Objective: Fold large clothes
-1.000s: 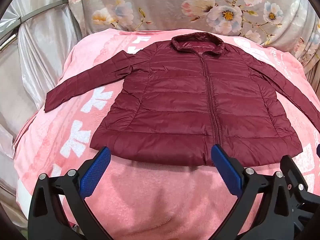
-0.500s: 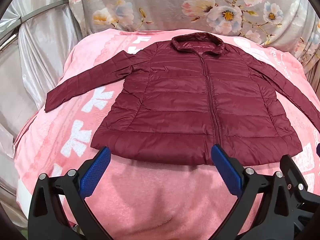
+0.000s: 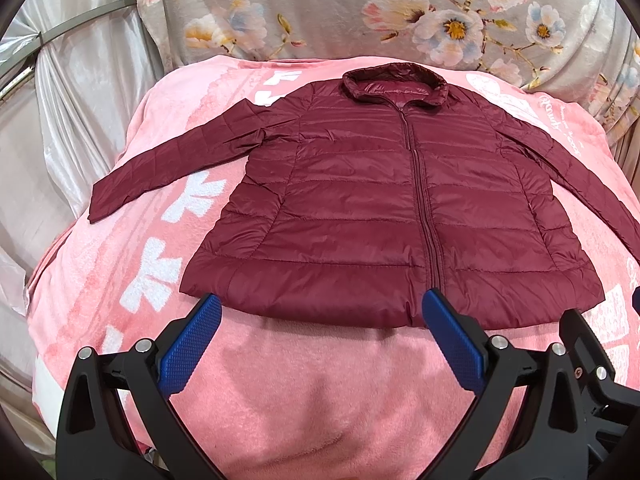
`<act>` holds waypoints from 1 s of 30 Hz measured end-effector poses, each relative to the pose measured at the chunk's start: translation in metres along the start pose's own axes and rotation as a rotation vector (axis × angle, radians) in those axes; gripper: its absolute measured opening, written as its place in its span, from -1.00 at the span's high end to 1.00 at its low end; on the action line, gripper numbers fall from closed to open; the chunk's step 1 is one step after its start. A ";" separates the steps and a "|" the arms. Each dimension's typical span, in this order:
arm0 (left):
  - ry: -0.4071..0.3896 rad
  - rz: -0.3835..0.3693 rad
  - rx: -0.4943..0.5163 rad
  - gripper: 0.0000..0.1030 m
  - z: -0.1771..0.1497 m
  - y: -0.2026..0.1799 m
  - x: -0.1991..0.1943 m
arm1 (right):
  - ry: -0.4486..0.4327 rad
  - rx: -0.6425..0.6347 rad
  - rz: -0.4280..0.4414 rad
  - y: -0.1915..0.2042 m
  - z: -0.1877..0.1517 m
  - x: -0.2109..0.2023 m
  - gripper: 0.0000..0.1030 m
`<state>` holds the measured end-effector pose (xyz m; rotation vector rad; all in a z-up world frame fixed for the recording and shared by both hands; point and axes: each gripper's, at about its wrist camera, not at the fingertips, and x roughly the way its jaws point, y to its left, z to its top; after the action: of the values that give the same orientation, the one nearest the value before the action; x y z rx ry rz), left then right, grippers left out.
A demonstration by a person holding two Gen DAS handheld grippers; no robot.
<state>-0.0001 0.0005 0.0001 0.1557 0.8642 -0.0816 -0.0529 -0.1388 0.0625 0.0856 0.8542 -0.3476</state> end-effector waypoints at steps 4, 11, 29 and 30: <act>0.001 0.000 0.000 -0.90 0.001 0.001 0.001 | 0.002 0.003 0.000 0.001 0.001 0.001 -0.90; 0.003 0.000 -0.001 -0.90 -0.003 -0.002 0.003 | 0.004 0.001 0.005 0.007 -0.004 0.005 -0.90; 0.029 0.030 -0.050 -0.90 0.014 0.027 0.046 | -0.002 0.330 -0.088 -0.152 0.016 0.068 -0.89; 0.031 0.035 -0.062 -0.90 0.018 0.031 0.052 | -0.006 0.386 -0.123 -0.179 0.018 0.077 -0.89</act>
<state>0.0507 0.0275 -0.0247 0.1146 0.8933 -0.0201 -0.0534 -0.3310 0.0282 0.3914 0.7791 -0.6255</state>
